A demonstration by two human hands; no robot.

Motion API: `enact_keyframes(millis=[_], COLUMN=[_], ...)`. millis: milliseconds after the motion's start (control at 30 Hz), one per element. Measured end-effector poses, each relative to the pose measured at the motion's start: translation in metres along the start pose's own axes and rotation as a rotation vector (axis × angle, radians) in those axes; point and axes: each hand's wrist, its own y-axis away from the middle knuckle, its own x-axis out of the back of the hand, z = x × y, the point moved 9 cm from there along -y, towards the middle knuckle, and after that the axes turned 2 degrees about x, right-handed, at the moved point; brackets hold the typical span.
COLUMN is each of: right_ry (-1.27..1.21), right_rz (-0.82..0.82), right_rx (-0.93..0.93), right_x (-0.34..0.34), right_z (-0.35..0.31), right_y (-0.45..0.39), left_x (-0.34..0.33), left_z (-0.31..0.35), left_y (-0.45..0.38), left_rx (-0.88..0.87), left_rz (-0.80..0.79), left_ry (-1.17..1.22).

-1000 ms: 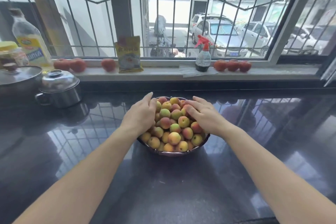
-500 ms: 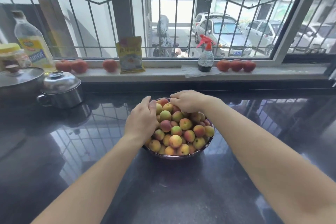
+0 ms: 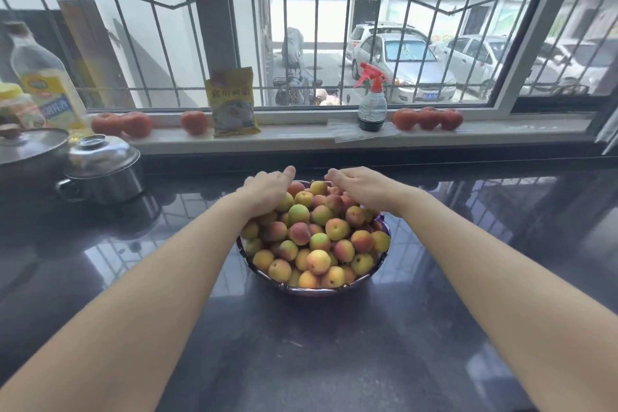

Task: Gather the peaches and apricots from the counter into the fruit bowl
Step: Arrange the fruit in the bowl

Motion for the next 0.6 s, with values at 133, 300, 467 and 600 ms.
enact_keyframes(millis=[133,300,467,600], right_ry=[-0.196,-0.314,-0.418,-0.41], right_rz=[0.116,0.131,0.107,0.227], right_rx=[0.009,-0.053,-0.134,-0.067], right_x=[0.009,0.006,-0.005,0.012], right_z=[0.019,0.039,0.056,0.065], right_y=[0.004,-0.002,-0.006,0.005], left_x=[0.006,0.019,-0.015,-0.004], left_z=[-0.01,-0.003,0.026,0.01], left_y=[0.003,0.037,0.074,0.088], left_rx=[-0.04,-0.268,-0.489,-0.471], left_rz=[0.036,0.252,0.141,0.304], left_ry=[0.334,0.168,-0.045,0.108])
